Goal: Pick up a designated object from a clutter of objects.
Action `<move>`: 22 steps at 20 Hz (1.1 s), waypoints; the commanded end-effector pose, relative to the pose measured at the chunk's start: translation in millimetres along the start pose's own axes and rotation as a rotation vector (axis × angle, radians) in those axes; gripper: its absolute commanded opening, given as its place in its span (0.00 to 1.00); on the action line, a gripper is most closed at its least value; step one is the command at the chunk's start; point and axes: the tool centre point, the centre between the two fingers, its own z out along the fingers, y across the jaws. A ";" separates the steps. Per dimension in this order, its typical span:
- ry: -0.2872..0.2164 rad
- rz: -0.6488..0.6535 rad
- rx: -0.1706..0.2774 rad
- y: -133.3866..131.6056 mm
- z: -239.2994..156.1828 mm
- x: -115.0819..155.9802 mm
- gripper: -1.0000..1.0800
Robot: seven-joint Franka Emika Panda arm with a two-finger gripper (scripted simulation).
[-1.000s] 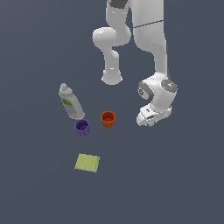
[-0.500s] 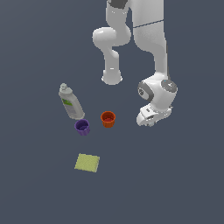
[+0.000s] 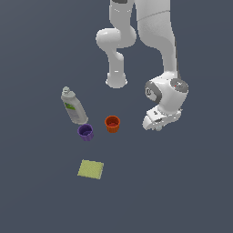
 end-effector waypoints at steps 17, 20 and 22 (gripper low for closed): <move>0.000 -0.002 0.004 34.4 -158.7 64.0 0.00; 0.000 -0.002 0.004 40.7 -187.0 75.8 0.00; 0.000 -0.002 0.004 44.9 -205.7 83.7 0.00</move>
